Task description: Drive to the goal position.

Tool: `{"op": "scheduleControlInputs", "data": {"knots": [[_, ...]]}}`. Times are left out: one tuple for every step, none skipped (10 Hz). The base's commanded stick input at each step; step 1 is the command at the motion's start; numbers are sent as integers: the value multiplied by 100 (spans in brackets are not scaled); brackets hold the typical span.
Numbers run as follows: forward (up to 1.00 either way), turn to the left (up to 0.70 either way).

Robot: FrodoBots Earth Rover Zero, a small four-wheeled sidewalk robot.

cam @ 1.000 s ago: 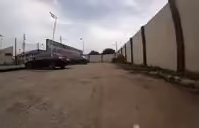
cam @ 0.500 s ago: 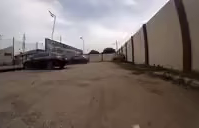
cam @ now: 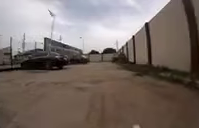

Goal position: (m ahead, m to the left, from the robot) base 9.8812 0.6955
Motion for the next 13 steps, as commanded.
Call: {"op": "scheduleControlInputs", "data": {"knots": [[70, 0], [70, 0], [70, 0], [70, 0], [70, 0], [70, 0], [70, 0], [70, 0], [70, 0], [70, 0], [70, 0], [70, 0], [70, 0]]}}
